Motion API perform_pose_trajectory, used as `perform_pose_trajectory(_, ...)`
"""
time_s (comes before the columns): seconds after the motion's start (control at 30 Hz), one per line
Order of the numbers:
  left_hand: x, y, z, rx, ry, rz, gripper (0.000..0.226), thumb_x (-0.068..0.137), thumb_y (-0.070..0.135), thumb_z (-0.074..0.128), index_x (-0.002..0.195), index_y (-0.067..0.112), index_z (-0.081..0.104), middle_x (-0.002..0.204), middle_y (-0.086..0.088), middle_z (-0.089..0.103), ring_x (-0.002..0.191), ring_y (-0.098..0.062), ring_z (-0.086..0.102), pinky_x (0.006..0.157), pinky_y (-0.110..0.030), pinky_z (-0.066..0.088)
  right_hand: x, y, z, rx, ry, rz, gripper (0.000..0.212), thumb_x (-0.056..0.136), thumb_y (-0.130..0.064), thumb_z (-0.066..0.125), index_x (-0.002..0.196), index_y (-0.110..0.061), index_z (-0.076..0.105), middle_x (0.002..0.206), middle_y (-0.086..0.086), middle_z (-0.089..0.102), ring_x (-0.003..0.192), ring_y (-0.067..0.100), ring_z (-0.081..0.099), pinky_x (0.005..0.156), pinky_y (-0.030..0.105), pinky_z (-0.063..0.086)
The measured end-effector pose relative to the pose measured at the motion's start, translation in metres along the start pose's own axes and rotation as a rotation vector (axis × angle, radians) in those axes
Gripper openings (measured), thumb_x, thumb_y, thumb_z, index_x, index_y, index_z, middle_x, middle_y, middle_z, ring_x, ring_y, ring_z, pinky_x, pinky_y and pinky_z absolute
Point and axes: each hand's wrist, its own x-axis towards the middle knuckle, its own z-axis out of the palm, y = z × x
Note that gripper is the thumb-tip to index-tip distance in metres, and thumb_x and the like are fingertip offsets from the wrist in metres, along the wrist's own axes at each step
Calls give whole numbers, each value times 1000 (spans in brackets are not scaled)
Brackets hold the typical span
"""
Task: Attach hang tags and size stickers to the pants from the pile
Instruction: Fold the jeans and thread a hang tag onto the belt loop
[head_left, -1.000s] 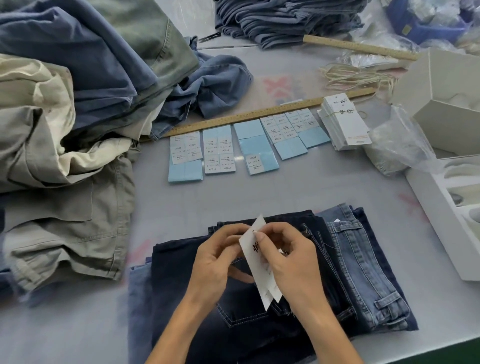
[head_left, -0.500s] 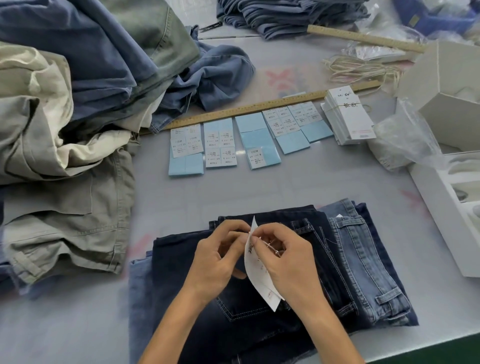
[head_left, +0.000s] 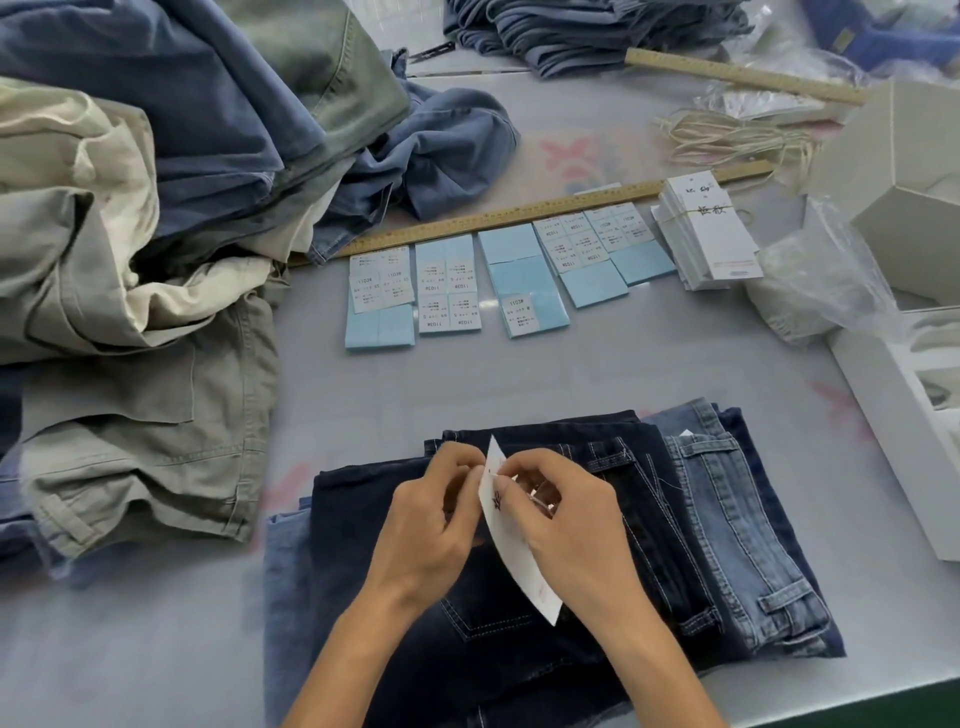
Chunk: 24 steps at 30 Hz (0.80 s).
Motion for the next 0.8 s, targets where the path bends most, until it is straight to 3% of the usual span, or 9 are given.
perform_pose_trajectory(0.13, 1, 4, 1, -197, 216, -105, 9, 99, 37, 51, 93, 36, 58, 83, -2, 74, 70, -18, 73, 53, -28, 58, 0, 7, -3, 138, -43, 97, 13, 94, -27, 71, 87, -37, 76, 86, -20, 74, 80, 5, 67, 64, 19, 50)
perform_pose_trajectory(0.27, 1, 0, -8, -267, 370, -177, 16, 99, 30, 48, 87, 37, 58, 86, -8, 76, 74, -23, 75, 49, -27, 57, 0, 19, -10, 69, -121, 134, 10, 93, -27, 73, 89, -36, 76, 87, -24, 73, 83, 3, 67, 64, 17, 51)
perform_pose_trajectory(0.43, -1, -13, -18, -263, 403, -258, 13, 97, 31, 49, 95, 20, 57, 83, -12, 77, 73, -29, 75, 51, -33, 59, 0, 39, -20, -16, -141, 164, 14, 91, -26, 74, 84, -38, 76, 84, -22, 71, 79, 1, 63, 65, 15, 48)
perform_pose_trajectory(0.67, 4, -25, -17, -190, 465, -317, 30, 104, 12, 55, 85, 33, 67, 84, -7, 77, 75, -26, 76, 54, -30, 59, -4, 50, -18, -157, -157, 118, 12, 92, -27, 73, 94, -39, 72, 88, -25, 67, 77, 7, 63, 65, 30, 56)
perform_pose_trajectory(0.8, 13, -25, -10, -47, 513, -364, 22, 100, 22, 56, 85, 36, 63, 77, 3, 76, 69, -21, 73, 59, -40, 60, -1, 47, -11, -338, -151, 31, 8, 95, -32, 67, 101, -37, 69, 89, -23, 67, 81, 1, 62, 71, 24, 54)
